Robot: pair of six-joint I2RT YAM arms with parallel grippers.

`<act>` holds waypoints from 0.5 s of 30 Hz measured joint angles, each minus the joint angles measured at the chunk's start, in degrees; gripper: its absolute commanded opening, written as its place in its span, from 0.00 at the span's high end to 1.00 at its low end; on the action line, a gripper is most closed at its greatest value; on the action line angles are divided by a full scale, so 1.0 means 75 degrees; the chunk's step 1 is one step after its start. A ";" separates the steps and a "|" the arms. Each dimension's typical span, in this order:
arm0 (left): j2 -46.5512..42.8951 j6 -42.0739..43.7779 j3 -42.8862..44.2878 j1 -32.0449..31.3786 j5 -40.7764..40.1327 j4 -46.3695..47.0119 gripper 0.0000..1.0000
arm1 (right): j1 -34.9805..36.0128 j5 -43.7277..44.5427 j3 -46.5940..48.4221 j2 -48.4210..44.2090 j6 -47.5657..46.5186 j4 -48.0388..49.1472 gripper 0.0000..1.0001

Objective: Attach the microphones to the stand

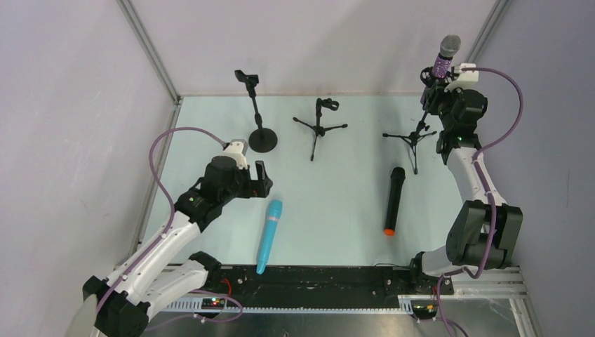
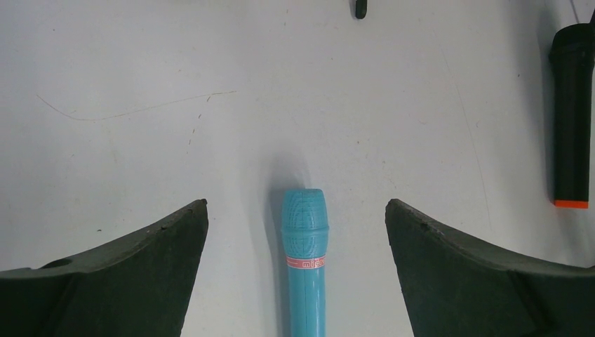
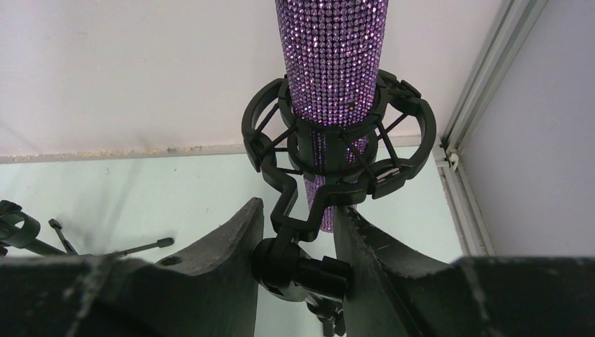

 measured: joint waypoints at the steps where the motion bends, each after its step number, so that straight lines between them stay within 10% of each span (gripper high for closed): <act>1: 0.0003 -0.0003 0.0000 0.0000 0.0000 -0.0003 0.00 | 0.0000 0.0009 -0.0102 -0.0047 0.0020 0.0119 1.00; 15: 0.0000 -0.0017 0.0000 0.0000 0.0006 0.0000 0.00 | 0.0000 0.0169 -0.0892 -0.0309 0.0338 0.1256 1.00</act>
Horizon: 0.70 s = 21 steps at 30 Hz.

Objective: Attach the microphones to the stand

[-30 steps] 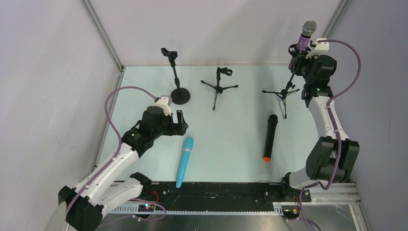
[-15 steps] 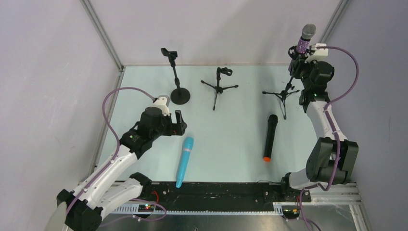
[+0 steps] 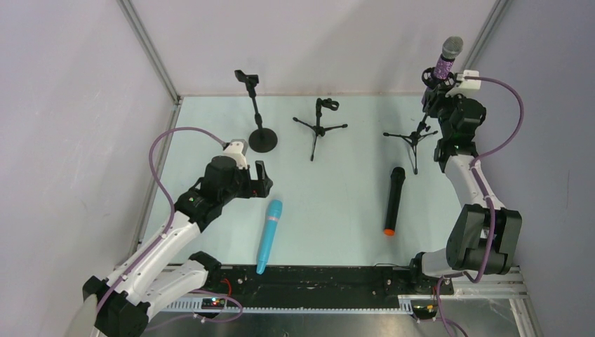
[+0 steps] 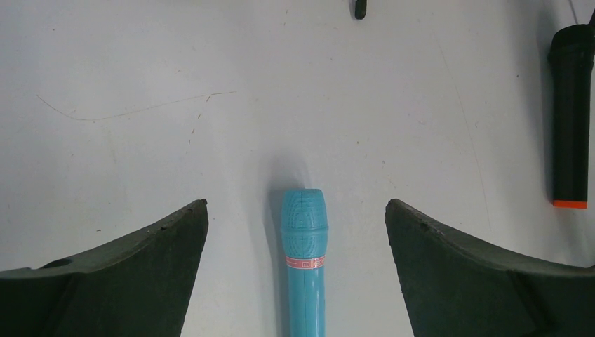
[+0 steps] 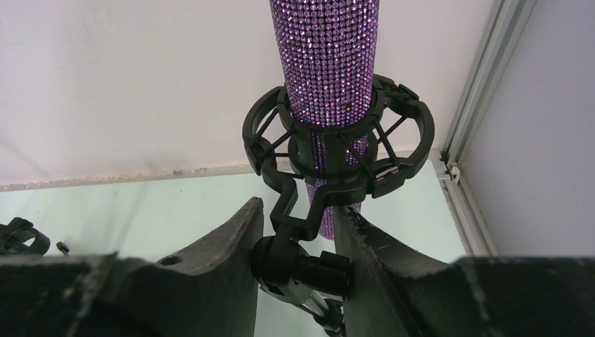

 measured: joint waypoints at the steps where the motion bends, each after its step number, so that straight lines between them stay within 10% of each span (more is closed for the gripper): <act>1: -0.0003 0.0000 0.0000 0.0000 0.0000 -0.0003 0.00 | 0.0000 0.0017 -0.0050 -0.0023 0.0023 0.0055 1.00; 21: -0.0003 -0.0006 0.0000 0.0000 0.0003 -0.0003 0.01 | 0.0038 0.0458 -0.0545 -0.0050 0.0323 0.0901 1.00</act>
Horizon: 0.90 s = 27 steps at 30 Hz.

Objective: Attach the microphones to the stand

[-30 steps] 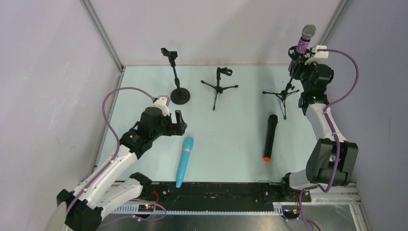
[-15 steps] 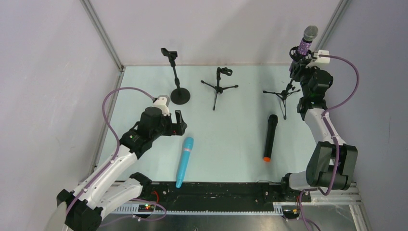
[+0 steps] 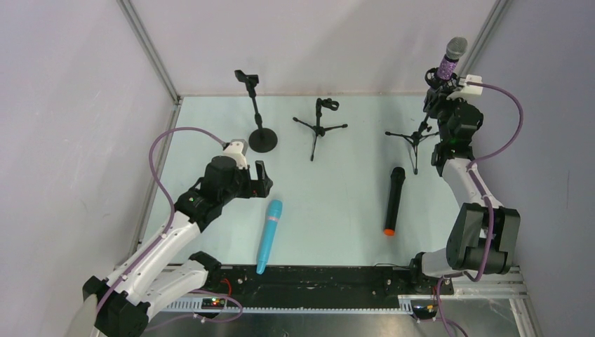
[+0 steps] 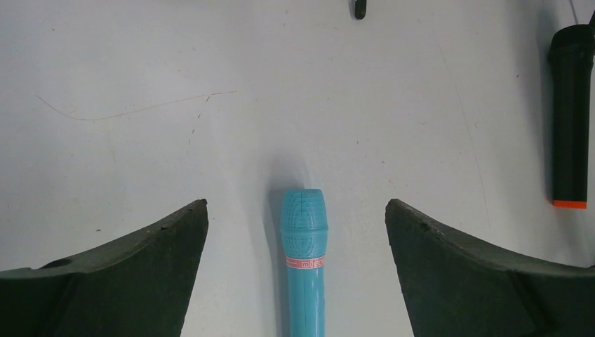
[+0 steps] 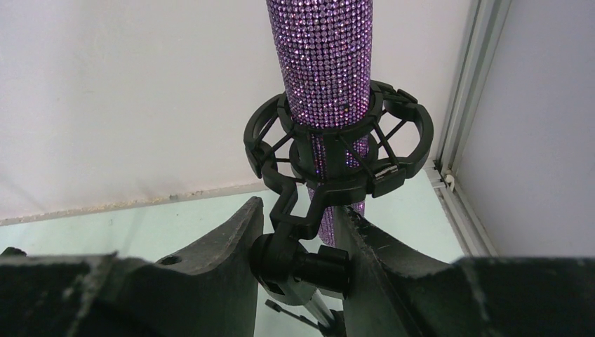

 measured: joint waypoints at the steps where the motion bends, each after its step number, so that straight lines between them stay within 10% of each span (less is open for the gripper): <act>1: 0.0000 0.0000 0.0000 0.0000 0.0000 0.0003 0.00 | 0.0009 0.0044 0.0003 0.0038 0.0012 0.0050 1.00; 27: 0.0009 0.0020 0.0000 0.0000 -0.0009 -0.0003 0.00 | 0.0108 0.1087 -0.0513 0.1393 0.0134 -0.0516 1.00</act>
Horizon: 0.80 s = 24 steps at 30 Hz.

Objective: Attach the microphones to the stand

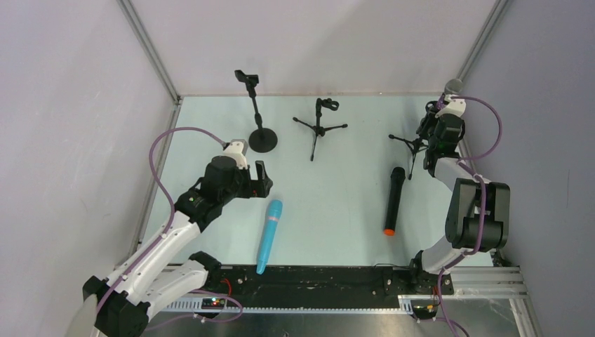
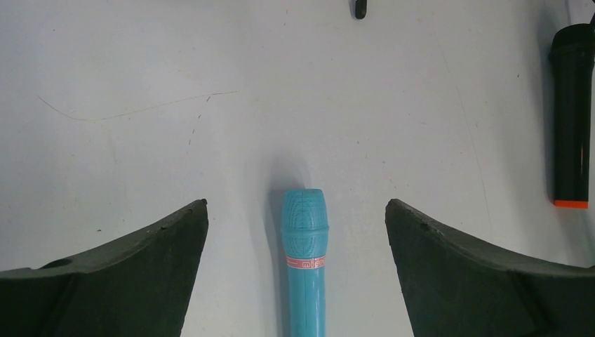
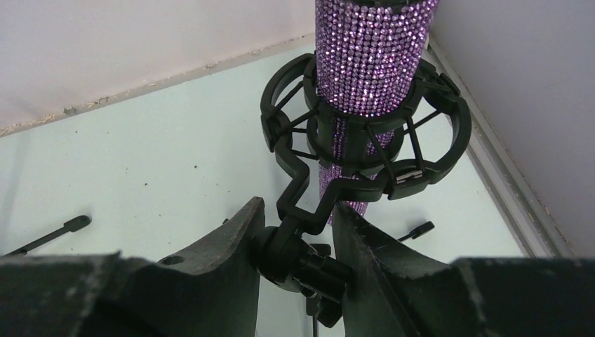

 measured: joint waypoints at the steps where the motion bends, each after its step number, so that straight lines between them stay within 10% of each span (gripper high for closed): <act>1: 0.0000 0.0000 0.0000 -0.0003 0.0000 0.0003 0.00 | 0.0006 0.0020 -0.0009 0.0000 0.0003 0.0015 1.00; 10: 0.0000 0.0000 0.0000 0.0000 0.0000 0.0003 0.00 | 0.0006 0.0023 -0.0041 0.0000 0.0009 0.0090 0.94; 16: 0.0000 0.0000 0.0000 -0.0003 0.0000 0.0003 0.00 | 0.0006 -0.0026 -0.0044 -0.0026 0.0003 0.0064 0.40; 24: 0.0000 0.0003 0.0000 0.0000 0.0000 0.0003 0.00 | 0.0064 -0.0504 -0.0289 -0.0122 0.0000 -0.0606 0.15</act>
